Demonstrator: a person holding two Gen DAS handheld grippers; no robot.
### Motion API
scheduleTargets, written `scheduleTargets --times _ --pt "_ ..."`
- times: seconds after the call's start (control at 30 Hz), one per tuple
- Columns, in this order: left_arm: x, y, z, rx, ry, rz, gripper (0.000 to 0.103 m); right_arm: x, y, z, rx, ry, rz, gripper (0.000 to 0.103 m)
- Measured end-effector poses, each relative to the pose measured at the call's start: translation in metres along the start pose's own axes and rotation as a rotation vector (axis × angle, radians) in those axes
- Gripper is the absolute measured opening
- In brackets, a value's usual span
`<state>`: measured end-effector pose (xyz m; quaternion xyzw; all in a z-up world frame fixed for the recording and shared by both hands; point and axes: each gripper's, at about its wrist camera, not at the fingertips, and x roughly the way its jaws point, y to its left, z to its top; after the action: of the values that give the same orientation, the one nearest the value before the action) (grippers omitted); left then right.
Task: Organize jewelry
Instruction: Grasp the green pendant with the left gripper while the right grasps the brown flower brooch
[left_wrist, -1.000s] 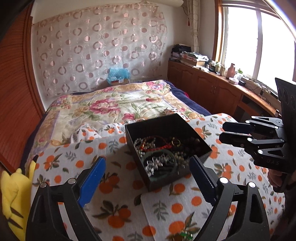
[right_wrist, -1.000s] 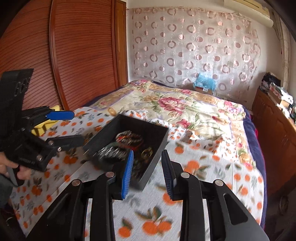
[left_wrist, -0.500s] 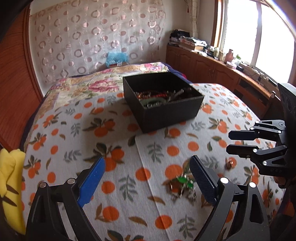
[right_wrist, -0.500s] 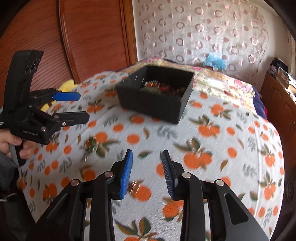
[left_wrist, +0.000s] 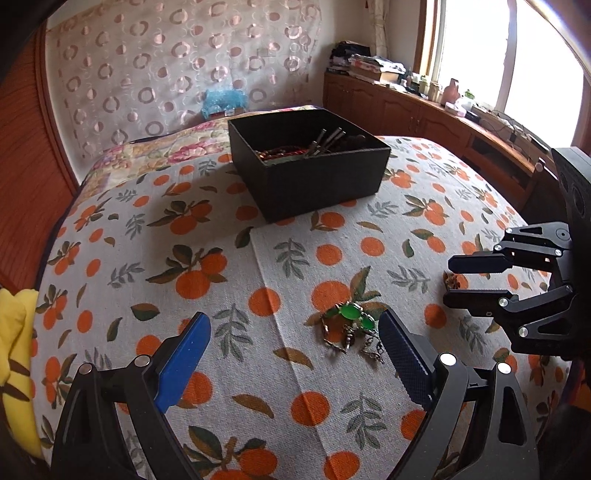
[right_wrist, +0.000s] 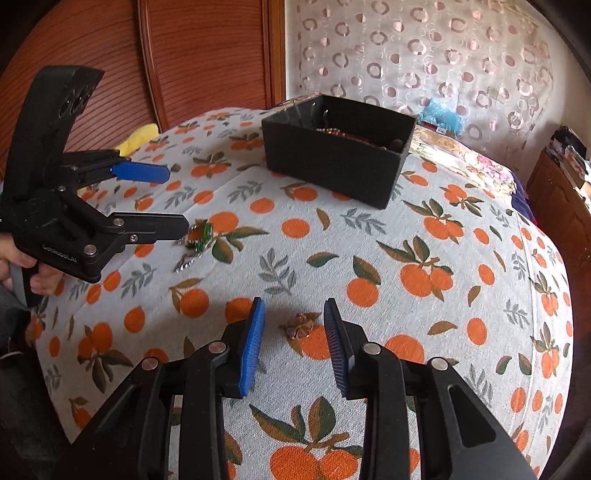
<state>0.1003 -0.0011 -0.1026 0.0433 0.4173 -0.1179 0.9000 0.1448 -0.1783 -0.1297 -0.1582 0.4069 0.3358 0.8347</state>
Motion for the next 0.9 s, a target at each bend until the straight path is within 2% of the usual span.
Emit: scheduleTargets --times 0.1,0.13,0.17,0.37,0.6,0.7,0.73,0.9 --pt "0.002 -0.008 -0.001 0.027 0.008 -0.003 0.089 0.000 0.001 -0.001 -0.017 0.003 -0.007 0.035" --pt "0.003 -0.010 -0.001 0.033 0.010 -0.006 0.089 0.000 0.001 -0.001 -0.021 0.002 -0.008 0.028" --pt "0.003 -0.014 -0.001 0.043 0.013 -0.012 0.089 -0.001 0.000 -0.001 -0.025 0.002 -0.008 0.017" --pt "0.007 -0.026 0.000 0.084 0.015 -0.008 0.087 -0.002 -0.005 -0.004 -0.020 -0.004 -0.018 0.017" --pt "0.012 -0.031 0.002 0.103 0.025 0.014 0.059 -0.002 -0.011 -0.001 -0.005 -0.013 -0.031 0.017" --pt "0.013 -0.029 0.001 0.091 0.025 -0.014 0.037 -0.002 -0.012 -0.001 -0.001 -0.016 -0.031 0.017" --pt "0.013 -0.028 0.001 0.089 0.022 -0.018 0.026 -0.001 -0.012 -0.001 -0.001 -0.017 -0.031 0.017" --pt "0.011 -0.020 0.001 0.052 0.011 -0.026 0.025 -0.001 -0.016 0.000 0.009 -0.023 -0.030 0.017"
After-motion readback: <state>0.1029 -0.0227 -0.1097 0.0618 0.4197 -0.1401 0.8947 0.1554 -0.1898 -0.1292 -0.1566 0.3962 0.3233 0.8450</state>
